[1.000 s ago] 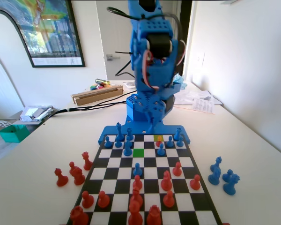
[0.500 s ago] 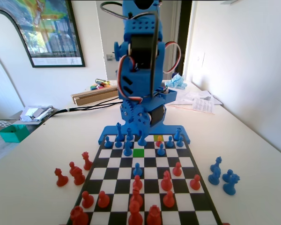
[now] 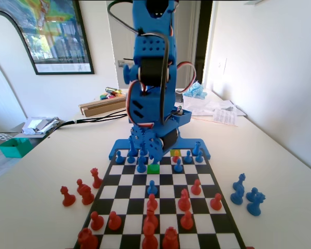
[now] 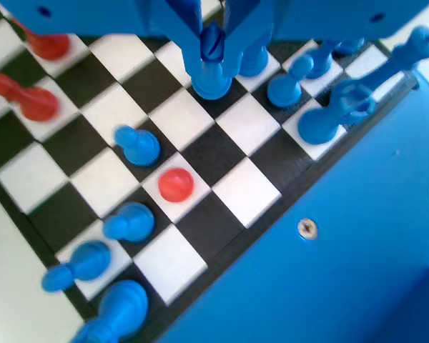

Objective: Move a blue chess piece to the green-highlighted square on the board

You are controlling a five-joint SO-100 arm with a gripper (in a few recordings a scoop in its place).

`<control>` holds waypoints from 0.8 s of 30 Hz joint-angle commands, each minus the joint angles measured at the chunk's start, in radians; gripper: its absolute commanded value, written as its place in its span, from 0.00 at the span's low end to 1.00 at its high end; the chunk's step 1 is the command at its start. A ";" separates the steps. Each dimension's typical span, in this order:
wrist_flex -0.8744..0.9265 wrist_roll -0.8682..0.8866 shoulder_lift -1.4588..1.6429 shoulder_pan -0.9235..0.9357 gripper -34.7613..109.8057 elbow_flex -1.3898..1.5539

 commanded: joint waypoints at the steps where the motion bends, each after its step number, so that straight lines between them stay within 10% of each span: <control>1: -0.011 -0.020 0.011 0.029 0.25 0.018; 24: 0.095 -0.026 0.072 0.029 0.35 -0.092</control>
